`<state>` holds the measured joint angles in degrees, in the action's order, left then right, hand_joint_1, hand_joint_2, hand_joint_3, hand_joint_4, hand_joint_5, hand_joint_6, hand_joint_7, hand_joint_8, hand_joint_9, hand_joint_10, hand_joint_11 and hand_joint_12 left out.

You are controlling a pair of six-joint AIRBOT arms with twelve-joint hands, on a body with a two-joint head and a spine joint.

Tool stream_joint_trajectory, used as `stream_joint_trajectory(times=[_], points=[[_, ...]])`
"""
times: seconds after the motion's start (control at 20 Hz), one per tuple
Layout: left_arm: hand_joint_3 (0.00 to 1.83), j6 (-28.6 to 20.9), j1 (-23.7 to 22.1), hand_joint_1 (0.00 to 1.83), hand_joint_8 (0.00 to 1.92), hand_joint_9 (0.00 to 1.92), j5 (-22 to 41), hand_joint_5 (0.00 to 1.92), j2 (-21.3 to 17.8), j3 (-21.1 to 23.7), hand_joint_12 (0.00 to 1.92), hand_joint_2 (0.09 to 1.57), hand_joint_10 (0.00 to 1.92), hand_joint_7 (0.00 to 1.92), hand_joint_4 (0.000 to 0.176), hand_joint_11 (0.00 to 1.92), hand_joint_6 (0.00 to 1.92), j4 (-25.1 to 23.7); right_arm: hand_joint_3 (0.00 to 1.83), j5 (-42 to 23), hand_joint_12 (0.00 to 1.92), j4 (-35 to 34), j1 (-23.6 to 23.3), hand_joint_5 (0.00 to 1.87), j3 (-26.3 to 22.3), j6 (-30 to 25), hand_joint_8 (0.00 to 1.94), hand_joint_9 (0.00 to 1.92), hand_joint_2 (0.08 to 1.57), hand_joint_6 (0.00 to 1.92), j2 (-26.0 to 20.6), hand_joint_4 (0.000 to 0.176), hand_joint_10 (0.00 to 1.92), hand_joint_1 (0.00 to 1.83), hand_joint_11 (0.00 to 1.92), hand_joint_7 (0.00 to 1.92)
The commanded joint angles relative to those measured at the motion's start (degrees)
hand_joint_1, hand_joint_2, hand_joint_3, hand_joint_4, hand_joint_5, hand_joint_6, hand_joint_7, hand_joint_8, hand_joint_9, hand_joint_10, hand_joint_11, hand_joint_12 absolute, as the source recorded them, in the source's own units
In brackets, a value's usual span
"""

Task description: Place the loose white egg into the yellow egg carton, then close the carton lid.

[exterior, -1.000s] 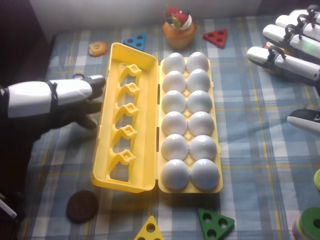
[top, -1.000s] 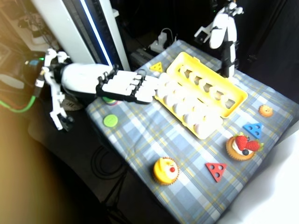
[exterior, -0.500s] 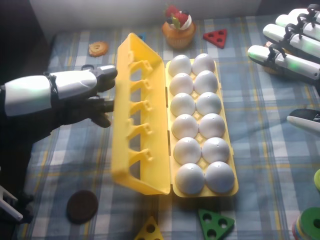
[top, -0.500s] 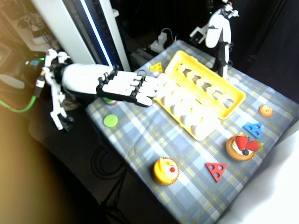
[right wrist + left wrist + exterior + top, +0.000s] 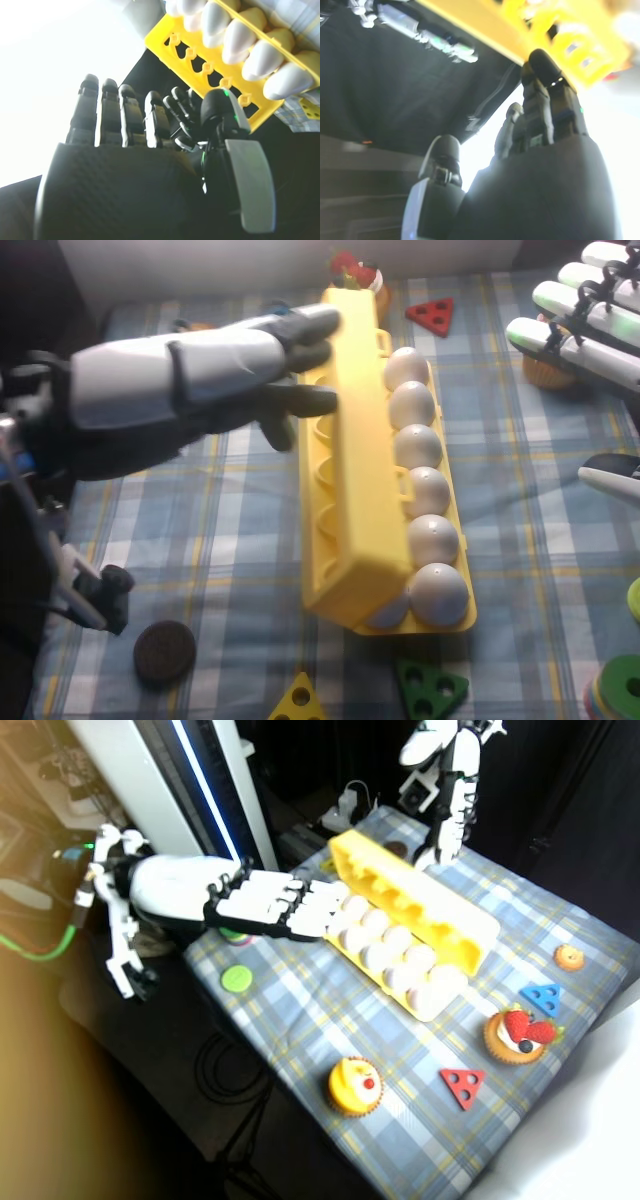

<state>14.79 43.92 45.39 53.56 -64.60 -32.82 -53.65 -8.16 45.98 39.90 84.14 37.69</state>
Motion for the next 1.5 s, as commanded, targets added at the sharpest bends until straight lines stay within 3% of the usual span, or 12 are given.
stream_joint_trajectory(times=[0.0, 0.1, 0.15, 0.2, 0.4, 0.6, 0.85, 0.9, 1.05, 1.25, 1.35, 1.45], points=[[0.01, -1.8, -1.8, 0.00, 0.00, 0.23, 2.0, 0.00, 1.0, -0.7, 1.62, 1.33, 0.01, 0.00, 0.046, 0.00, 0.00, -0.4, 0.00, -7.6, 0.00, 0.0, -0.4, 0.00, -0.2, 0.2, 0.00, 0.00, 1.34, 0.00, -0.6, 0.027, 0.00, 0.28, 0.00, 0.00], [0.01, -5.7, -5.0, 0.00, 0.00, 0.14, -1.8, 0.00, 3.7, -2.5, 1.44, 1.37, 0.00, 0.00, 0.029, 0.00, 0.00, -7.3, 0.00, -7.9, 0.00, -0.3, -0.1, 0.00, -0.2, 0.2, 0.00, 0.00, 1.33, 0.00, -0.6, 0.028, 0.00, 0.27, 0.00, 0.00], [0.01, -7.7, -6.4, 0.00, 0.00, 0.09, -3.5, 0.00, 4.7, -3.1, 1.32, 1.39, 0.01, 0.00, 0.000, 0.00, 0.00, -11.2, 0.00, -8.0, 0.00, -0.4, 0.0, 0.00, -0.3, 0.2, 0.00, 0.00, 1.33, 0.00, -0.7, 0.022, 0.00, 0.28, 0.00, 0.00], [0.01, -8.5, -7.6, 0.00, 0.00, 0.07, -4.8, 0.00, 5.4, -3.2, 1.26, 1.41, 0.01, 0.00, 0.000, 0.00, 0.00, -14.2, 0.00, -8.1, 0.00, -0.4, 0.1, 0.00, -0.3, 0.2, 0.00, 0.00, 1.34, 0.00, -0.8, 0.009, 0.00, 0.30, 0.00, 0.00], [0.00, -9.1, -10.9, 0.00, 0.00, 0.00, -8.7, 0.00, 6.3, -2.4, 0.64, 1.34, 0.00, 0.00, 0.000, 0.00, 0.00, -22.6, 0.00, -8.5, 0.00, -0.7, 0.5, 0.00, -0.3, 0.2, 0.00, 0.00, 1.34, 0.00, -0.8, 0.014, 0.00, 0.30, 0.00, 0.00], [0.00, -12.0, -13.8, 0.00, 0.00, 0.00, -11.5, 0.00, 7.4, -2.6, 0.03, 1.35, 0.00, 0.00, 0.000, 0.00, 0.00, -30.3, 0.01, -8.5, 0.00, -0.9, 0.5, 0.00, -0.3, 0.2, 0.00, 0.00, 1.35, 0.00, -0.8, 0.000, 0.00, 0.33, 0.00, 0.00], [0.00, -15.8, -16.2, 0.00, 0.00, 0.00, -12.1, 0.02, 8.4, -3.3, 0.03, 1.36, 0.00, 0.00, 0.000, 0.03, 0.01, -36.2, 0.01, -8.5, 0.00, -1.1, 0.6, 0.00, -0.3, 0.2, 0.00, 0.00, 1.36, 0.00, -0.8, 0.000, 0.00, 0.38, 0.00, 0.00], [0.00, -15.8, -16.6, 0.00, 0.00, 0.00, -12.1, 0.02, 8.4, -3.3, 0.03, 1.36, 0.00, 0.00, 0.002, 0.02, 0.01, -36.6, 0.00, -8.5, 0.00, -1.1, 0.7, 0.00, -0.3, 0.2, 0.00, 0.00, 1.36, 0.00, -0.8, 0.018, 0.00, 0.36, 0.00, 0.00], [0.00, -17.5, -17.8, 0.00, 0.00, 0.02, -12.7, 0.06, 8.9, -3.3, 0.29, 1.38, 0.01, 0.02, 0.000, 0.00, 0.00, -40.1, 0.00, -8.5, 0.00, -1.3, 0.7, 0.00, -0.3, 0.2, 0.00, 0.00, 1.35, 0.00, -0.8, 0.019, 0.00, 0.38, 0.00, 0.00], [0.00, -23.3, -19.6, 0.00, 0.00, 0.06, -12.6, 0.08, 10.1, -4.7, 0.43, 1.40, 0.01, 0.07, 0.000, 0.00, 0.00, -46.5, 0.00, -8.8, 0.00, -1.5, 0.9, 0.00, -0.3, 0.2, 0.00, 0.00, 1.34, 0.00, -0.9, 0.017, 0.00, 0.42, 0.00, 0.00], [0.00, -22.6, -21.0, 0.00, 0.00, 0.02, -12.1, 0.04, 9.2, -3.9, 0.27, 1.38, 0.01, 0.03, 0.000, 0.00, 0.00, -46.5, 0.00, -9.2, 0.00, -1.6, 1.1, 0.00, -0.4, 0.2, 0.00, 0.00, 1.34, 0.00, -1.0, 0.045, 0.00, 0.41, 0.00, 0.00], [0.00, -18.0, -21.8, 0.00, 0.00, 0.00, -12.0, 0.02, 7.1, -2.0, 0.11, 1.37, 0.00, 0.00, 0.000, 0.00, 0.00, -43.7, 0.00, -10.0, 0.00, -1.7, 1.4, 0.00, -0.5, 0.2, 0.00, 0.00, 1.34, 0.00, -1.3, 0.048, 0.00, 0.36, 0.00, 0.00]])
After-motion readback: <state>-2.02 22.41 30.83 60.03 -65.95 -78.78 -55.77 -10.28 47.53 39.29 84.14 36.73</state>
